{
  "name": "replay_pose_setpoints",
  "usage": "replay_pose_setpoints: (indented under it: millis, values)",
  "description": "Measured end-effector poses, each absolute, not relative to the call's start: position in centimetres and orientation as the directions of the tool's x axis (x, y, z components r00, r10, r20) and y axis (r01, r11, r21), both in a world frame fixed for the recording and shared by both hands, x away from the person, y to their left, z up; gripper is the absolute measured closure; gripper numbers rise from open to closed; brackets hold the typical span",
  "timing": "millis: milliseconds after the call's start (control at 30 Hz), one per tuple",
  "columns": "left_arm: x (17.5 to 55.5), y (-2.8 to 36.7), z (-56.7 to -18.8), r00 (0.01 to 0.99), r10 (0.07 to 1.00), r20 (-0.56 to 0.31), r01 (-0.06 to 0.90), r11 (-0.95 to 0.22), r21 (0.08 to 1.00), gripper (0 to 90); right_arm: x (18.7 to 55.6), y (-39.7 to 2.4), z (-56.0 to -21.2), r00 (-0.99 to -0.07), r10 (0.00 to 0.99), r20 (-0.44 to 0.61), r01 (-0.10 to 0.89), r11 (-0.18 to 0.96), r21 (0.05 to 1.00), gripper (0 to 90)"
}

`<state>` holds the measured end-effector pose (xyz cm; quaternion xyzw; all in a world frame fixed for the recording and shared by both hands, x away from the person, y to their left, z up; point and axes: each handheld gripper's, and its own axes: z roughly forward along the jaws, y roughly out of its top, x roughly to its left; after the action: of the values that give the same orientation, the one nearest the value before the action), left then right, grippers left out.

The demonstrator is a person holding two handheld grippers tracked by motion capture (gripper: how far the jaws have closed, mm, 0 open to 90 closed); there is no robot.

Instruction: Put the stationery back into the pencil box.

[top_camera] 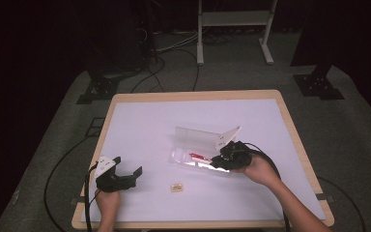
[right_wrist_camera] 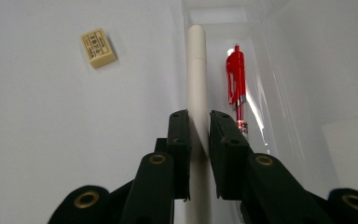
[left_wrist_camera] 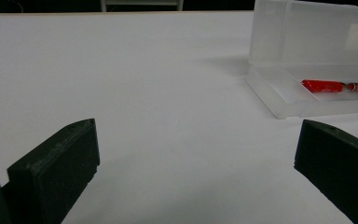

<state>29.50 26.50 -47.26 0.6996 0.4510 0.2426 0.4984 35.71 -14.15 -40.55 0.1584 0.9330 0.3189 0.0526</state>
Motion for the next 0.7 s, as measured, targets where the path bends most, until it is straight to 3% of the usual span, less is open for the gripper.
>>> replay_pose_setpoints:
  millis: [700]
  values:
    - [29.5,26.5,-47.3,0.476,0.873,-0.111,0.389,-0.096,0.916,0.0,36.9,-12.5,-41.3,-0.942,0.334,0.013,0.275,0.751,0.601,77.9]
